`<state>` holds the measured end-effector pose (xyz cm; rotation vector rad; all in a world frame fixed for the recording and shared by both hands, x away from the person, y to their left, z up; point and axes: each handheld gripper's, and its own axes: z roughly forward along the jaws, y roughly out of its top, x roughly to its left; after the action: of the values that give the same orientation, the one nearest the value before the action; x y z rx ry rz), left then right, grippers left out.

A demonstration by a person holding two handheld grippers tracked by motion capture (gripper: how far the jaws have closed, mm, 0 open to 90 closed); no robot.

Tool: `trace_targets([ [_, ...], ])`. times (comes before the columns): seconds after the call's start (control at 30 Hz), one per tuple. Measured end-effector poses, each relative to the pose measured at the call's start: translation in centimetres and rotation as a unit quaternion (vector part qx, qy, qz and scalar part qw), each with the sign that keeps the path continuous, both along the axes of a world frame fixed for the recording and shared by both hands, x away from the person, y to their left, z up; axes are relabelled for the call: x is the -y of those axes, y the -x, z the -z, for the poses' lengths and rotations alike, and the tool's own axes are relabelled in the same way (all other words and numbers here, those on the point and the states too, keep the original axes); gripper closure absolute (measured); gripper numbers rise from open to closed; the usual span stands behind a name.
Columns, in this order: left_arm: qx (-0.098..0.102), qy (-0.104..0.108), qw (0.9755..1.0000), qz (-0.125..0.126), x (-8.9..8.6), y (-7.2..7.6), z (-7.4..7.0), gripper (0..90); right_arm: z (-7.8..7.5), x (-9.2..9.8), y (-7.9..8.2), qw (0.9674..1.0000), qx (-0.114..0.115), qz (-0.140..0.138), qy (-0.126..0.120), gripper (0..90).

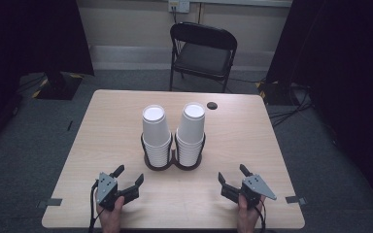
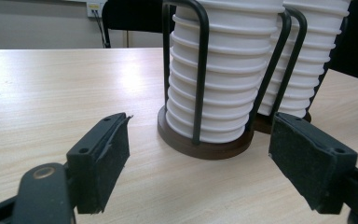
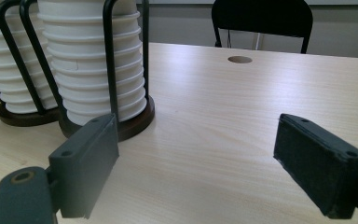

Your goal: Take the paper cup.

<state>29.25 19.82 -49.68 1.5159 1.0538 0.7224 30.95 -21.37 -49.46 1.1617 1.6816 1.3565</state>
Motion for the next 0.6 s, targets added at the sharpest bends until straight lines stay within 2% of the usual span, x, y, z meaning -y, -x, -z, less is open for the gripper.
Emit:
trace_targets([
  [0.07, -0.006, -0.004, 1.0000, 0.006, 0.1, 0.0, 0.0, 19.5, 0.0, 0.2, -0.1, 1.0000, -0.002, 0.000, -0.007, 13.7],
  [0.13, -0.013, -0.002, 0.9998, 0.013, 0.1, 0.1, -0.1, 19.2, 0.0, 0.1, -0.1, 0.9999, -0.006, -0.008, -0.007, 13.7],
  [0.27, -0.018, 0.003, 0.9995, 0.024, 0.0, 0.3, -0.4, 18.5, 0.0, 0.1, -0.1, 1.0000, -0.006, -0.005, -0.005, 13.7],
  [0.3, -0.018, 0.003, 0.9995, 0.024, 0.0, 0.3, -0.4, 18.0, 0.0, 0.1, -0.1, 1.0000, -0.006, -0.005, -0.005, 13.7],
  [0.37, -0.005, 0.014, 0.9988, 0.047, 0.0, 0.6, -0.7, 16.7, 0.0, 0.2, -0.1, 0.9999, -0.007, -0.006, -0.009, 13.9],
  [0.47, 0.002, 0.020, 0.9976, 0.065, 0.4, 0.9, -1.1, 15.5, 0.0, 0.1, -0.1, 0.9998, -0.010, -0.018, -0.003, 14.0],
  [0.5, 0.002, 0.020, 0.9976, 0.065, 0.4, 0.9, -1.1, 15.5, 0.0, 0.1, -0.1, 0.9998, -0.010, -0.018, -0.003, 14.0],
  [0.53, 0.000, 0.019, 0.9969, 0.076, 0.7, 1.1, -1.3, 15.5, 0.0, 0.1, -0.1, 0.9998, -0.009, -0.018, -0.004, 14.0],
  [0.6, -0.003, 0.011, 0.9970, 0.076, 1.2, 1.3, -1.7, 15.6, 0.0, 0.2, -0.1, 0.9997, -0.010, -0.020, -0.010, 14.0],
])
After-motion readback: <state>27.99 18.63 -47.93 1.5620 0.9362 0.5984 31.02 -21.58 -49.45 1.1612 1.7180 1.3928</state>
